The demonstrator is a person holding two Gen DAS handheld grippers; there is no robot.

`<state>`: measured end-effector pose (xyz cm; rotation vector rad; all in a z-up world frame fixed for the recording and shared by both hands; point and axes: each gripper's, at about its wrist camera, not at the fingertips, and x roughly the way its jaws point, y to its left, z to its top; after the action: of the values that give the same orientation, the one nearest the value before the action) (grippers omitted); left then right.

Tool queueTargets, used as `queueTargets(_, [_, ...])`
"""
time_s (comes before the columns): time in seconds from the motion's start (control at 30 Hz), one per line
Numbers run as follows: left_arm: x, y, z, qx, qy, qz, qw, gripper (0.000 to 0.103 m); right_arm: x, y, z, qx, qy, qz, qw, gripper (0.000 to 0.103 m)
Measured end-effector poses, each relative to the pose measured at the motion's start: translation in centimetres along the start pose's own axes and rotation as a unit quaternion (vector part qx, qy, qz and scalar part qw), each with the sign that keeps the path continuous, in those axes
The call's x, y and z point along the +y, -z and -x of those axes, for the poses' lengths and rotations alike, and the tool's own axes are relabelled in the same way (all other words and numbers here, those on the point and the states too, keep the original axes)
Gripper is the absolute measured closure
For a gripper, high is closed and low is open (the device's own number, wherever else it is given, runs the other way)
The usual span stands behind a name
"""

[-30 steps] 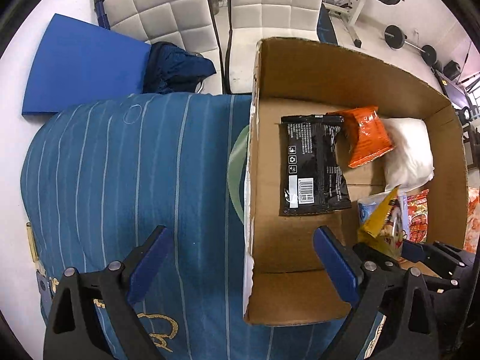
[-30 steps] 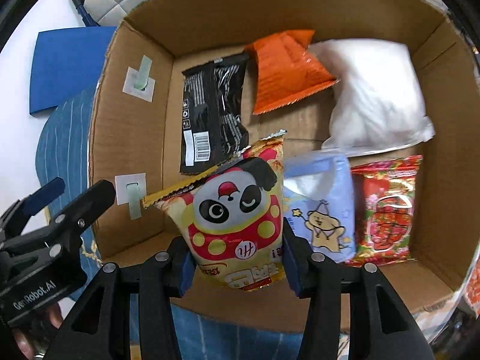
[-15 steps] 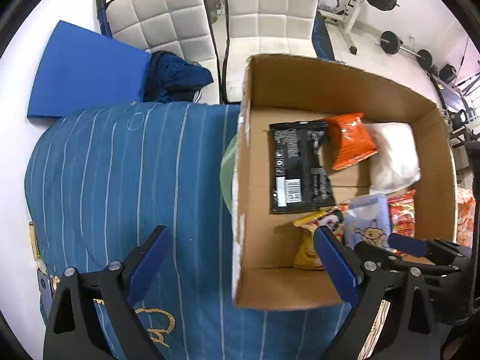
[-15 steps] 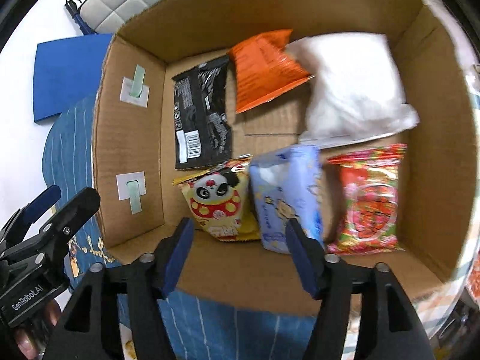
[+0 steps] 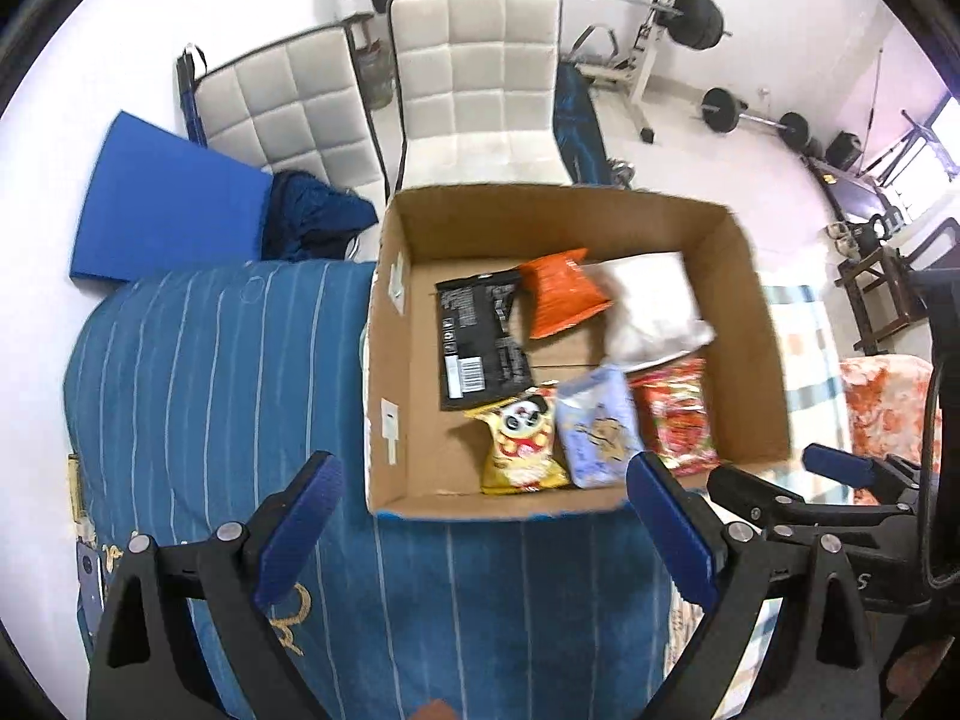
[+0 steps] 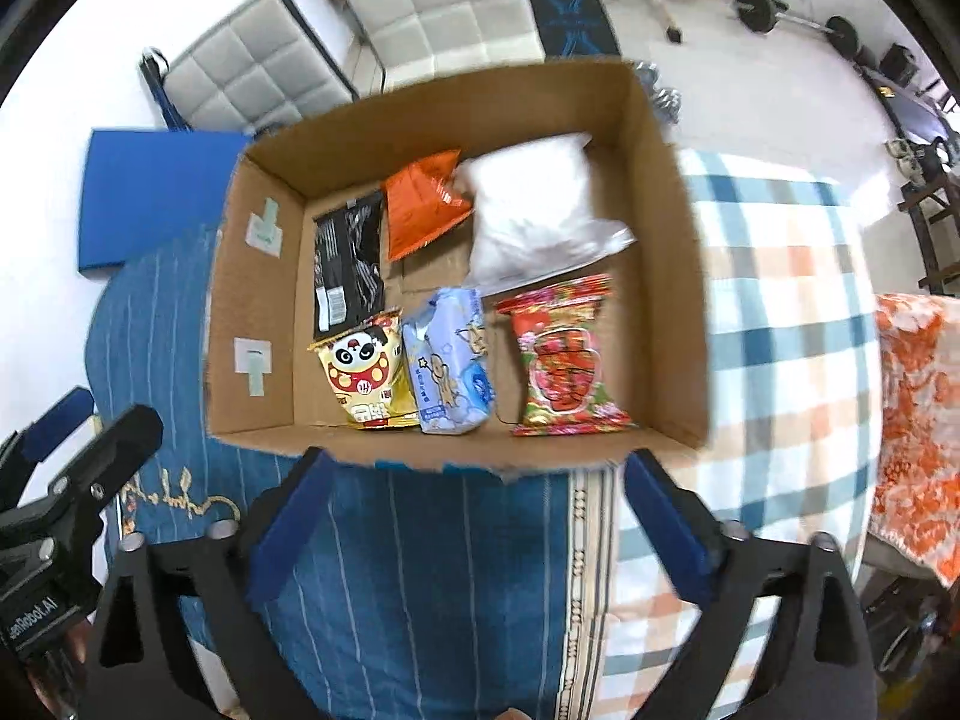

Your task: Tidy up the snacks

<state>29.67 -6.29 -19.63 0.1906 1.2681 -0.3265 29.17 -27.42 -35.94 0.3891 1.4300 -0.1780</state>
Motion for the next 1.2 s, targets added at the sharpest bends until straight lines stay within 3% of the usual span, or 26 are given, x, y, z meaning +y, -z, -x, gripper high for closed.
queueTargets(0.33, [-2.5,4.7,9.8,-0.060,-0.014,0.004,0.9981,0.006,-1.6,7.9,12.0,-0.080,0.008,0.015,0.997,0.000])
queueTargets(0.6, [-3.2,7.5,15.2,-0.070,-0.002,0.023,0.9973,0.006,-1.9,13.5,20.0,-0.118,-0.011,0.015,0.993,0.000])
queueTargets(0.93, [-3.3,10.6,20.5,-0.098,0.005,0.027,0.9948,0.006,-0.6,17.5,24.8,-0.141,-0.006,0.036,0.989,0.000])
queueTargets(1.2, [-2.6,11.2,22.5,-0.109,0.006,0.023,0.9938,0.006,0.0,17.9,27.4,-0.168,0.003,0.027,0.985,0.000])
